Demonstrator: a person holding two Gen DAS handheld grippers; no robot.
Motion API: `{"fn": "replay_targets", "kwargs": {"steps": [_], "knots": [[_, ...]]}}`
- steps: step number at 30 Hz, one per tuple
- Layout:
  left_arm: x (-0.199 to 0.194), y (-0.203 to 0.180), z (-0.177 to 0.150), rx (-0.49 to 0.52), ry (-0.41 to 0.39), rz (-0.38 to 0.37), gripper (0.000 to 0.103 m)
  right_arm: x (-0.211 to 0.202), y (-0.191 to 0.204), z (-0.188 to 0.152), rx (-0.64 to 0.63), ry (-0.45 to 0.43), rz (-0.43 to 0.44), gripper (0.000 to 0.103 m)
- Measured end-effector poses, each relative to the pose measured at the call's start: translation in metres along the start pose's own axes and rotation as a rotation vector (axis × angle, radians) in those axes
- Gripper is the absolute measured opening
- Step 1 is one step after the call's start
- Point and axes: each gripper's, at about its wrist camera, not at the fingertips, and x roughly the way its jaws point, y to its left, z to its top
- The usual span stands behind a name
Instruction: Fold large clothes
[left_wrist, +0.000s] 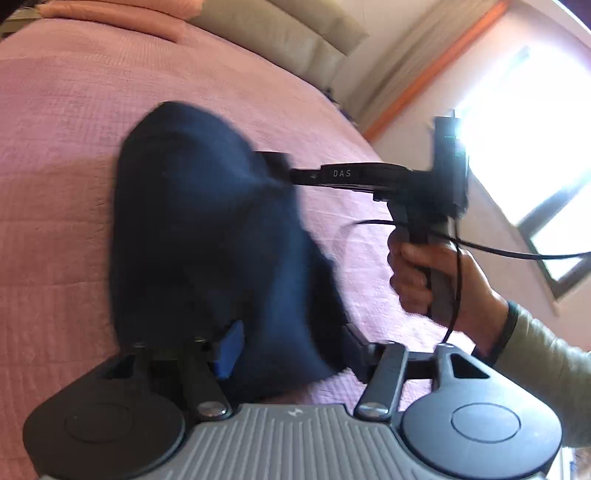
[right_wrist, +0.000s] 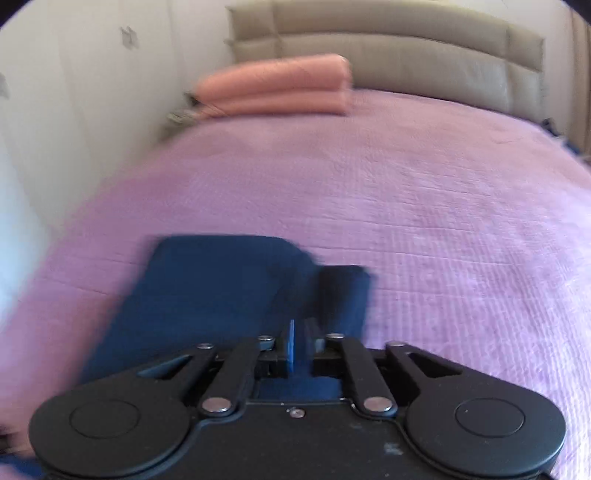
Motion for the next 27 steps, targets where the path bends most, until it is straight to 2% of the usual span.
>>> {"fn": "replay_targets", "kwargs": {"steps": [2,4,6,8,9,11,14,18,19,21,24,27], "knots": [[-0.009,-0.019,0.010,0.043,-0.038,-0.036,0.075,-0.015,0.019,-0.009,-0.015,0.008,0.068,0.011],[-0.018,-0.031,0.015,0.086,-0.128,0.002,0.076,-0.011,0.035,-0.025,-0.036,0.050,0.062,0.011],[-0.011,-0.020,0.011,0.065,-0.145,0.062,0.071,0.002,0.037,-0.045,-0.045,0.096,0.047,0.009],[0.008,-0.003,0.001,0.039,-0.078,0.115,0.038,0.015,0.029,-0.067,-0.036,0.139,0.024,0.006],[0.019,0.004,-0.008,0.048,-0.040,0.136,0.032,0.016,0.025,-0.074,-0.033,0.131,0.019,0.002],[0.026,0.008,-0.024,0.092,-0.071,0.133,0.030,0.013,0.019,-0.085,-0.036,0.110,-0.005,0.000],[0.025,0.011,-0.032,0.095,-0.127,0.110,0.030,0.007,0.009,-0.107,-0.018,0.095,-0.030,0.000],[0.017,-0.008,-0.047,0.179,-0.169,0.159,0.031,-0.011,0.012,-0.132,-0.027,0.064,-0.080,0.000],[0.014,-0.014,-0.050,0.201,-0.171,0.174,0.031,-0.019,0.014,-0.132,-0.031,0.060,-0.105,0.003],[0.005,-0.028,-0.058,0.235,-0.174,0.200,0.031,-0.039,0.020,-0.131,-0.036,0.041,-0.164,0.017],[-0.029,-0.058,-0.079,0.283,-0.213,0.255,0.035,-0.088,0.028,-0.132,-0.021,-0.021,-0.200,0.024],[-0.074,-0.087,-0.098,0.283,-0.274,0.316,0.044,-0.143,0.046,-0.135,0.025,-0.079,-0.224,0.049]]}}
